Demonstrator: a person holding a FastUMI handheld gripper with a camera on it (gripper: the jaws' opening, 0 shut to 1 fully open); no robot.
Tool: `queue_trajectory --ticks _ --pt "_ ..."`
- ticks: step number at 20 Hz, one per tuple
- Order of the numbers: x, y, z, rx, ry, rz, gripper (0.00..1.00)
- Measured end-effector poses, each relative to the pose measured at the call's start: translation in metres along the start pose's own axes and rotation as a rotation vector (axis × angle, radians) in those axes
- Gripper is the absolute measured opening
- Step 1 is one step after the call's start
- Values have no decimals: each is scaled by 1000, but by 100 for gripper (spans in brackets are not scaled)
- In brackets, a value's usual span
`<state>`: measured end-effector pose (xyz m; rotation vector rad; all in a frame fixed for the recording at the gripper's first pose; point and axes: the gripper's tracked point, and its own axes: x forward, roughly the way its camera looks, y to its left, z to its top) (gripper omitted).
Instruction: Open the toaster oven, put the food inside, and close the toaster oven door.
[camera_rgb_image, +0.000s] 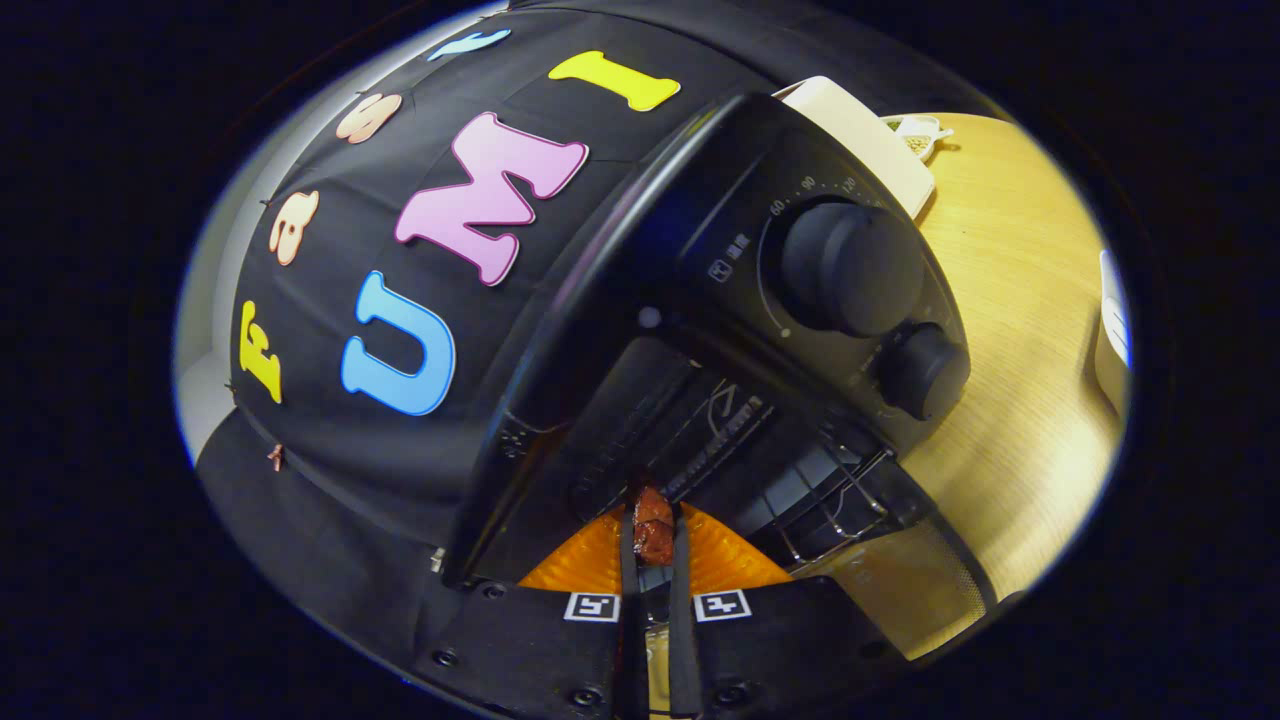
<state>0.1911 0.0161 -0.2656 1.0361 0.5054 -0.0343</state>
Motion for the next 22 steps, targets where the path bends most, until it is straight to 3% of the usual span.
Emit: queue_trajectory --ticks 5,6,7,10,12,22 --pt "-7 -8 -3 -78 12 -38 20" --pt "-8 -6 -1 -102 13 -32 36" --pt "-11 -1 0 -126 10 -13 36" --pt "-13 9 -10 -248 41 -10 93" --pt "-19 4 -19 -334 67 -49 98" --pt "-66 -18 -30 -523 187 -165 98"
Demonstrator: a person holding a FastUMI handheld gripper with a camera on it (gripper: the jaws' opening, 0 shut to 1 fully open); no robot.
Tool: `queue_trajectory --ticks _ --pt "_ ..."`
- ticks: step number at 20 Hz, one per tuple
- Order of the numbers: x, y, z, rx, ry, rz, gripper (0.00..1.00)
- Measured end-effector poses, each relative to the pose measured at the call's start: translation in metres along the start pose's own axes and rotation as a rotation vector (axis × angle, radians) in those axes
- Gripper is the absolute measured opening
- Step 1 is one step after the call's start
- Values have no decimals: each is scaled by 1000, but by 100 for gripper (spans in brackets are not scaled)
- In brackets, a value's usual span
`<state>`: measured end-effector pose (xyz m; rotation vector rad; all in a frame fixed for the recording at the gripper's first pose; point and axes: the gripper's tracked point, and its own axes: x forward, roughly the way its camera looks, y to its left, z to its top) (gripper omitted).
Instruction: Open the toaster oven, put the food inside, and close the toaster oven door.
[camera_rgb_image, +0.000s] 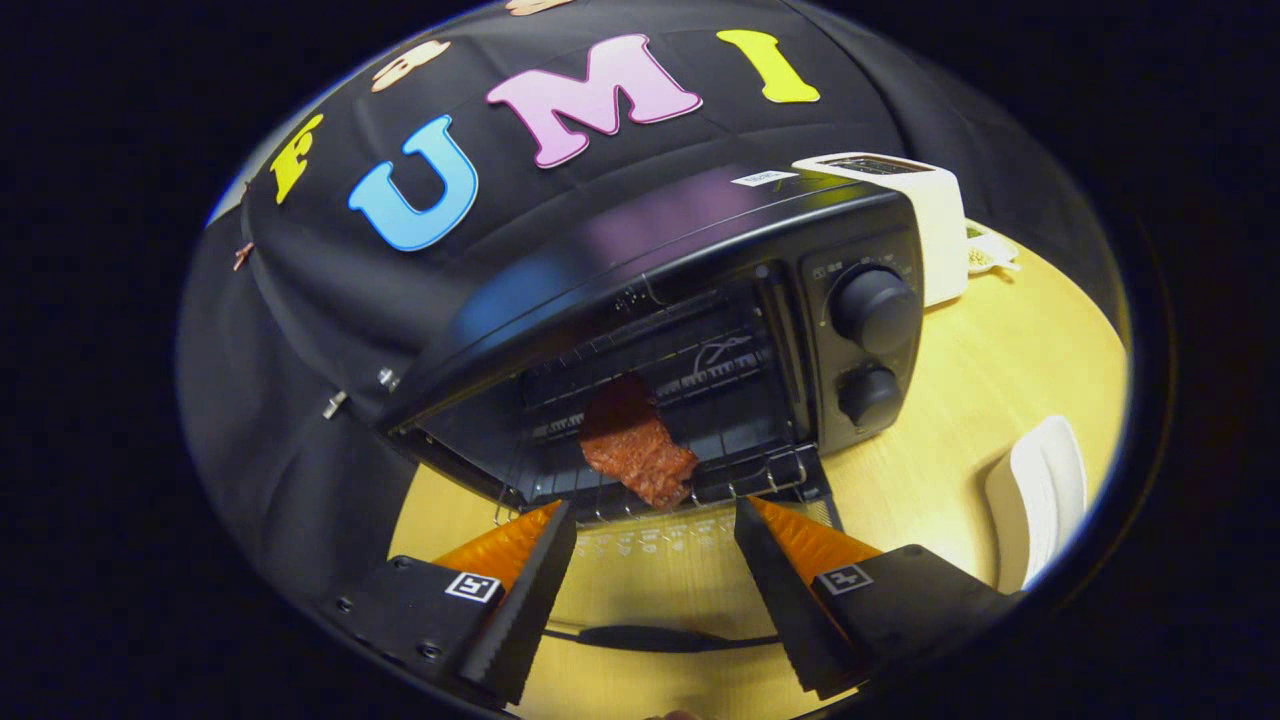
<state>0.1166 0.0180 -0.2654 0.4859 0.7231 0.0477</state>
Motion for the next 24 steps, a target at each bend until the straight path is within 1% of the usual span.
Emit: queue_trajectory --ticks 4,7,9,12,18,20,21,24 --pt "-26 -4 -18 -150 64 -25 98" --pt "-48 0 -37 -263 108 -10 98" --pt "-60 -2 -55 -335 164 -10 99" --pt "-67 -7 -75 -432 232 -30 99" --pt "-66 -1 -111 -444 324 -52 99" --pt "-58 -2 -119 -447 335 -76 99" --pt "-56 -4 -123 -435 346 -96 99" --pt "-43 -10 -139 -348 380 -157 99"
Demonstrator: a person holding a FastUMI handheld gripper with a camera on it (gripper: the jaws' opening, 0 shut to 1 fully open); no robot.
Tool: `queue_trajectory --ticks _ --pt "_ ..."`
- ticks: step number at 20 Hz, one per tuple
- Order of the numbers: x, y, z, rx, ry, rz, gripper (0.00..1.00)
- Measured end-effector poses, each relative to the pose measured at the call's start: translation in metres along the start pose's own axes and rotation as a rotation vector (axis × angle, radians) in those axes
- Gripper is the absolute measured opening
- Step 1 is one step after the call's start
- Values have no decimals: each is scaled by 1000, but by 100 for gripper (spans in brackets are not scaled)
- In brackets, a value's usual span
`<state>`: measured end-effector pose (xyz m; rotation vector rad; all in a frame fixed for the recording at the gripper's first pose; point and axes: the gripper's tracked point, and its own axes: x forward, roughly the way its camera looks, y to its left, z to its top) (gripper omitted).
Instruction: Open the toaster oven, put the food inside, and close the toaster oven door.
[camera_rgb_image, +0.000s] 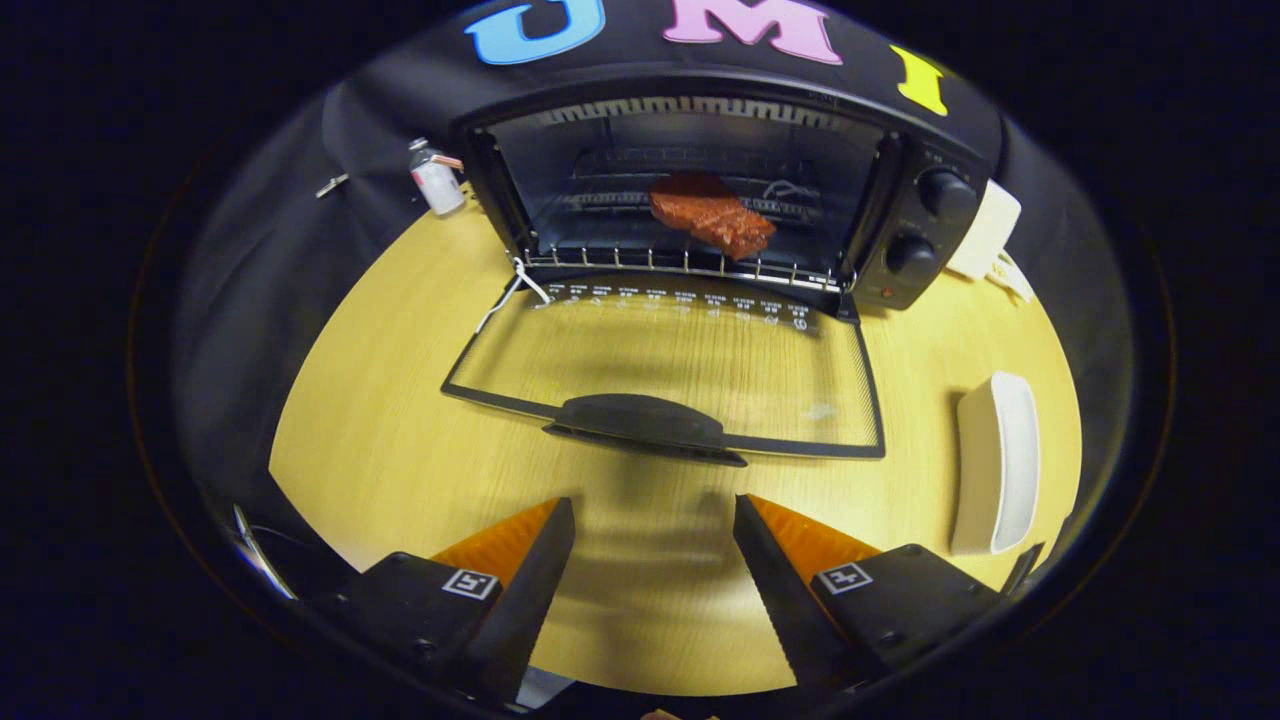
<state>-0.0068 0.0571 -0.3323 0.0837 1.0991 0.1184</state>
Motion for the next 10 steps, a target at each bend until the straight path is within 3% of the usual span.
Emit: queue_trajectory --ticks 5,10 --pt "16 -8 4 30 -26 -101 99" --pt "25 1 13 28 -48 -127 99"
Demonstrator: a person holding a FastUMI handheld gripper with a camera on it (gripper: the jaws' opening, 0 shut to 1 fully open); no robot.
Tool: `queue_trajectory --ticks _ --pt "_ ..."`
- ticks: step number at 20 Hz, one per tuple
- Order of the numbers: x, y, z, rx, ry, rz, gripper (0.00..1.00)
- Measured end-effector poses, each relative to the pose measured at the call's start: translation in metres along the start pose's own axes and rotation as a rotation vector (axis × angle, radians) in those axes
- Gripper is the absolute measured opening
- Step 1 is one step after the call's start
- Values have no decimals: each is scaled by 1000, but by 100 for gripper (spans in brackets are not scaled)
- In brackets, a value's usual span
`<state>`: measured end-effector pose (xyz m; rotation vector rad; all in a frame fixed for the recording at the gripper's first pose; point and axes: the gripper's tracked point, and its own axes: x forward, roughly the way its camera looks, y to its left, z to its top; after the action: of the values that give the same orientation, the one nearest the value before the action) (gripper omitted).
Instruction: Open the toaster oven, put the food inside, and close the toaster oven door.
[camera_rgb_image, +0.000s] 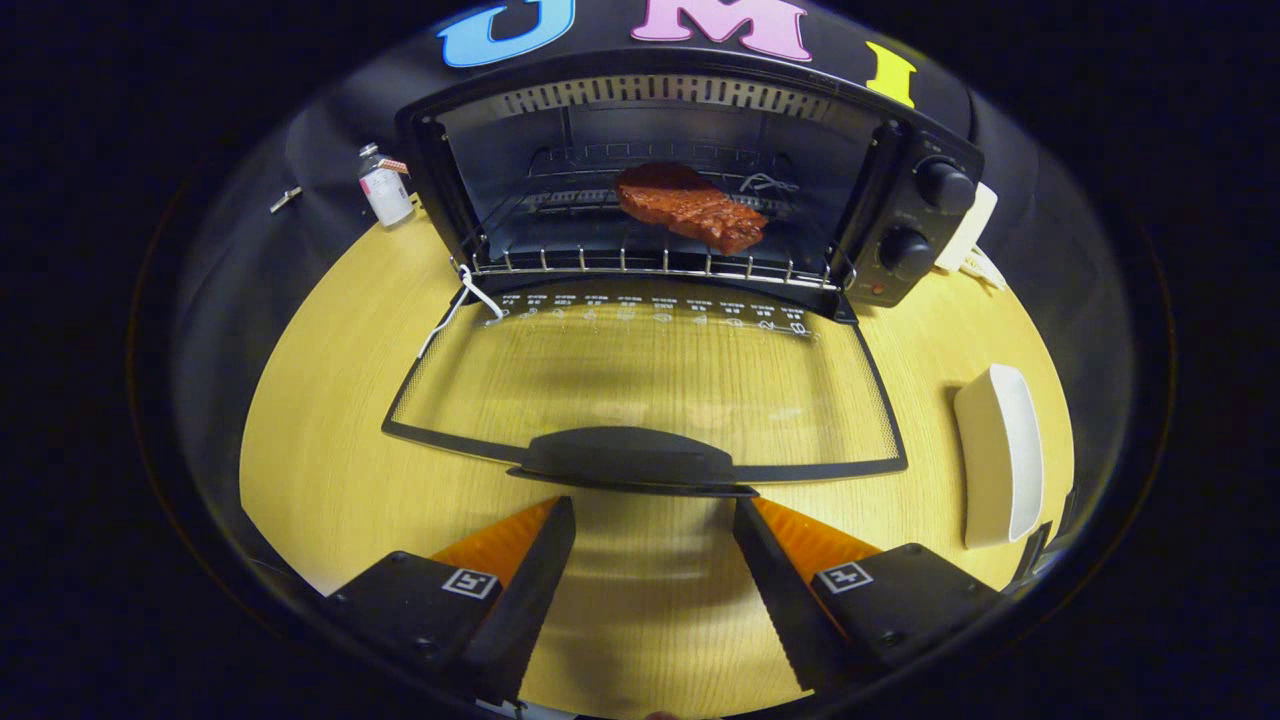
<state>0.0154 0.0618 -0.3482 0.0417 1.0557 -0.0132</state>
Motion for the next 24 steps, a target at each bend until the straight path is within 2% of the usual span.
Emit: queue_trajectory --ticks 6,13,19,24 --pt "0 1 4 63 20 -25 99" --pt "-23 3 15 41 -32 -8 98" --pt "-53 3 36 22 -131 -3 99" --pt "-71 11 69 0 -279 24 99"
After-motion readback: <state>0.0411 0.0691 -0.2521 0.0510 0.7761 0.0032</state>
